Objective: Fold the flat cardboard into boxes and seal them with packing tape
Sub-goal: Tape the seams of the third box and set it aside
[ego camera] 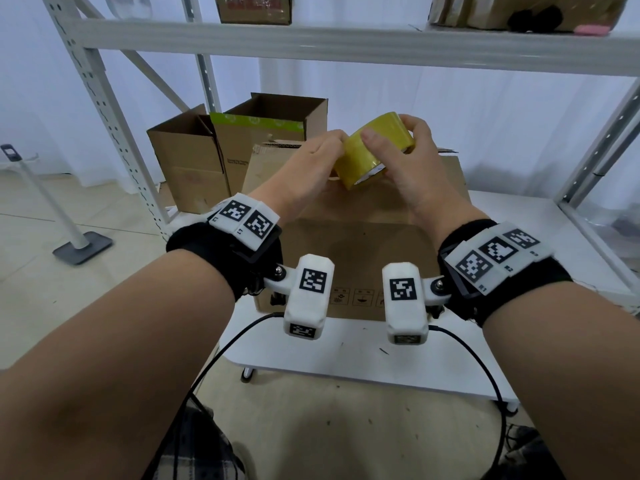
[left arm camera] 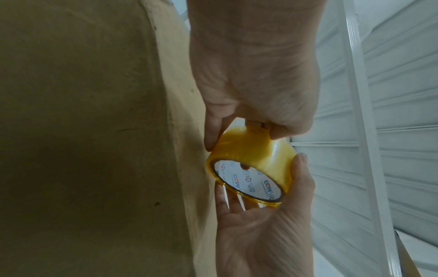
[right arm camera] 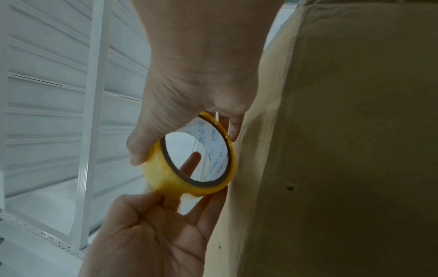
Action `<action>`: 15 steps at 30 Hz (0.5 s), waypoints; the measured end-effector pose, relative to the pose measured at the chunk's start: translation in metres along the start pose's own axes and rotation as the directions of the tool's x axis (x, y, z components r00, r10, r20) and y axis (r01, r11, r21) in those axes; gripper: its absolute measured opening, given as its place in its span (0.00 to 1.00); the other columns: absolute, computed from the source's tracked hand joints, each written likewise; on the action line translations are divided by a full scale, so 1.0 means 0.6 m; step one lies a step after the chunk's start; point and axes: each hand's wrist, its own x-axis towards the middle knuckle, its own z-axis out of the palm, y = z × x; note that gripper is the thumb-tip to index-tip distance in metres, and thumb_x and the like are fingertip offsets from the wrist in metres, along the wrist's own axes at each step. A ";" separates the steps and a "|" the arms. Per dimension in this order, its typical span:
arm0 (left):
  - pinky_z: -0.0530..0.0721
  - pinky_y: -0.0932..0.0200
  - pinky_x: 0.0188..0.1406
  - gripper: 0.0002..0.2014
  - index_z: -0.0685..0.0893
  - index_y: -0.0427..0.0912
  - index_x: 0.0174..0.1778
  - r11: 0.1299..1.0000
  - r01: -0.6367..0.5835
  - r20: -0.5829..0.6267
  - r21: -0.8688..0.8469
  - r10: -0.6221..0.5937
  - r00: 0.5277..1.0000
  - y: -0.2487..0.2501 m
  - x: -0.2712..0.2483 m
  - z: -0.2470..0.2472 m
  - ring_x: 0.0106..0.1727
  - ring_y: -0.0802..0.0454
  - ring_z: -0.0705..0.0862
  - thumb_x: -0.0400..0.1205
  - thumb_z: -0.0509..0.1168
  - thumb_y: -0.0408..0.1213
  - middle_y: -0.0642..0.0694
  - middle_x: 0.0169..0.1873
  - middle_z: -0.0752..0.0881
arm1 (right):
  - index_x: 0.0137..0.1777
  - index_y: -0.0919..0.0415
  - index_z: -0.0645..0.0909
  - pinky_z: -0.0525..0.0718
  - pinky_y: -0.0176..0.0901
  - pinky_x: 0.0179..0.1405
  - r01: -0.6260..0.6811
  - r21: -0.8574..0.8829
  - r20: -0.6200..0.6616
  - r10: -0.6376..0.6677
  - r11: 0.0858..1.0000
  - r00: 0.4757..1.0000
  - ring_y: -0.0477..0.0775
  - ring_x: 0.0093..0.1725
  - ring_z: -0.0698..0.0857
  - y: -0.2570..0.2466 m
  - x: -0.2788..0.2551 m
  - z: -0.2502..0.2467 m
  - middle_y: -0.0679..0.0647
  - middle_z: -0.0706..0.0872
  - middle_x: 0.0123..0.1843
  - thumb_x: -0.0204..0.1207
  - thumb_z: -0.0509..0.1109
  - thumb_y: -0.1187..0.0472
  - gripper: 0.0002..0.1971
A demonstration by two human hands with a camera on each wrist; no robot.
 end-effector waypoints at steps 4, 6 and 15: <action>0.82 0.42 0.61 0.10 0.77 0.45 0.45 0.996 0.046 -0.029 -0.073 -0.049 0.998 0.002 0.002 0.002 0.53 0.45 0.80 0.88 0.52 0.38 0.41 0.51 0.76 | 0.68 0.47 0.69 0.82 0.55 0.67 -0.009 -0.003 0.003 0.009 1.000 1.000 0.52 0.65 0.82 -0.005 -0.003 0.002 0.52 0.78 0.67 0.59 0.78 0.35 0.39; 0.84 0.46 0.56 0.10 0.77 0.41 0.50 0.997 0.036 -0.036 -0.062 -0.038 0.999 0.002 0.004 0.002 0.50 0.46 0.80 0.88 0.54 0.40 0.41 0.49 0.76 | 0.68 0.47 0.69 0.82 0.56 0.67 -0.015 -0.002 0.006 0.015 1.000 1.000 0.52 0.65 0.82 -0.005 -0.004 0.002 0.52 0.78 0.67 0.58 0.78 0.34 0.40; 0.76 0.51 0.49 0.15 0.77 0.33 0.48 0.994 -0.066 0.009 0.089 0.065 0.998 0.001 -0.001 -0.002 0.46 0.47 0.75 0.83 0.50 0.40 0.39 0.43 0.73 | 0.70 0.48 0.69 0.83 0.53 0.66 0.015 -0.059 0.010 -0.014 0.998 1.000 0.52 0.64 0.82 -0.002 -0.005 -0.004 0.54 0.78 0.66 0.68 0.78 0.42 0.33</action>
